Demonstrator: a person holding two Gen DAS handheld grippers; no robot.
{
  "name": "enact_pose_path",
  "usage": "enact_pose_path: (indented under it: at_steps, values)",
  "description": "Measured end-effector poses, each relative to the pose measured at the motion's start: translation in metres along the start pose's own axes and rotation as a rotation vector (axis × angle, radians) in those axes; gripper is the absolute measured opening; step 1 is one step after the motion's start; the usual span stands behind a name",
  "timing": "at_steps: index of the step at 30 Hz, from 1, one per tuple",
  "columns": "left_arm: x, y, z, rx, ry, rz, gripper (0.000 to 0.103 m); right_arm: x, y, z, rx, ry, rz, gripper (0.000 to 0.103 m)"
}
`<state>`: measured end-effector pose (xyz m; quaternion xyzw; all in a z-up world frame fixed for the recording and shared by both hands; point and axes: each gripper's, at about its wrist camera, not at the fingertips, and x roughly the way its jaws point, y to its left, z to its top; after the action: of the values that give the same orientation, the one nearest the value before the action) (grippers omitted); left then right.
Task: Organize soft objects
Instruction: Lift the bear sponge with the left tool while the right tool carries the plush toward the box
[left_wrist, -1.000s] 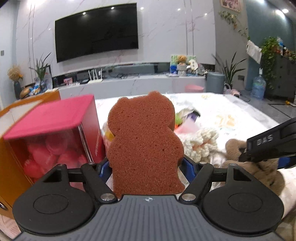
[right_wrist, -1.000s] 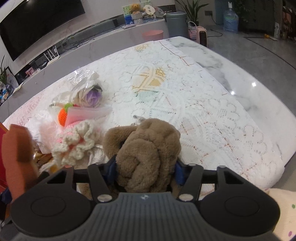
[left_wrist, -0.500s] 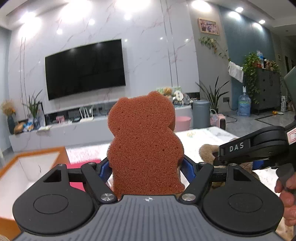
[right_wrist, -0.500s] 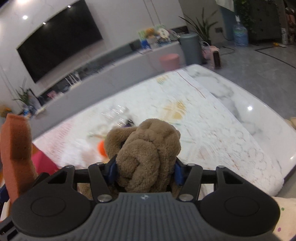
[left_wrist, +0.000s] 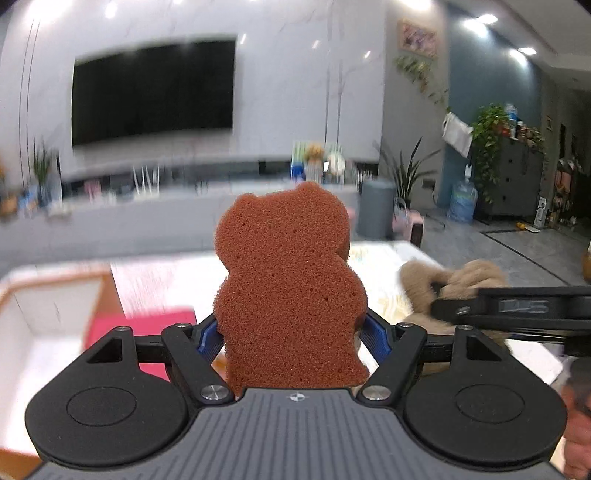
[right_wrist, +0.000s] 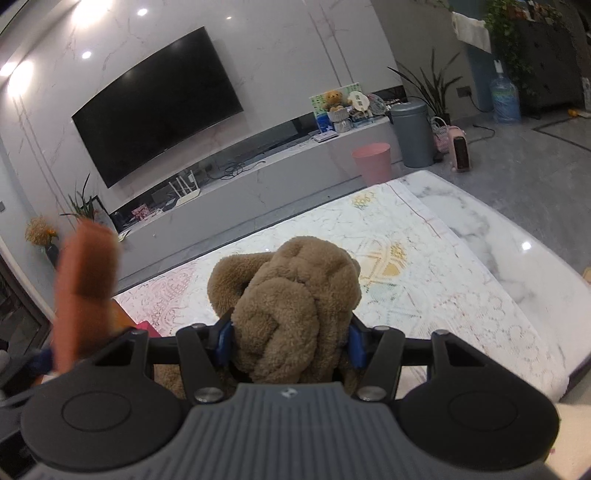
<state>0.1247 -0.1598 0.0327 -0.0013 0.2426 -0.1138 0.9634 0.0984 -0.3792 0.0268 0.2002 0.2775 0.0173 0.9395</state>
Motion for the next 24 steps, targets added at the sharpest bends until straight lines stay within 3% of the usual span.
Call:
enact_pose_path:
  at_steps: [4,9,12,15,18,24]
  values:
    - [0.027,0.009,-0.002,-0.006,0.073,-0.088,0.087,-0.002,-0.005,-0.001,-0.004,-0.001,-0.019,0.057]
    - [0.069,0.003,-0.008,0.045,0.167,-0.062,0.087,0.004,-0.014,0.001,0.031,0.009,-0.031,0.057]
    - [0.082,0.006,-0.013,0.040,0.202,-0.092,0.086,0.006,-0.017,0.000,0.033,0.019,-0.028,0.057]
    - [0.078,0.004,-0.016,0.070,0.157,-0.057,0.086,0.007,-0.018,-0.001,0.032,0.022,-0.043,0.057]
    - [0.060,0.000,-0.015,0.110,0.117,-0.069,0.085,0.008,-0.019,-0.001,0.029,0.023,-0.041,0.057]
    - [0.024,0.008,0.008,0.150,0.071,-0.064,0.085,0.002,-0.006,0.002,-0.001,0.018,-0.009,0.057]
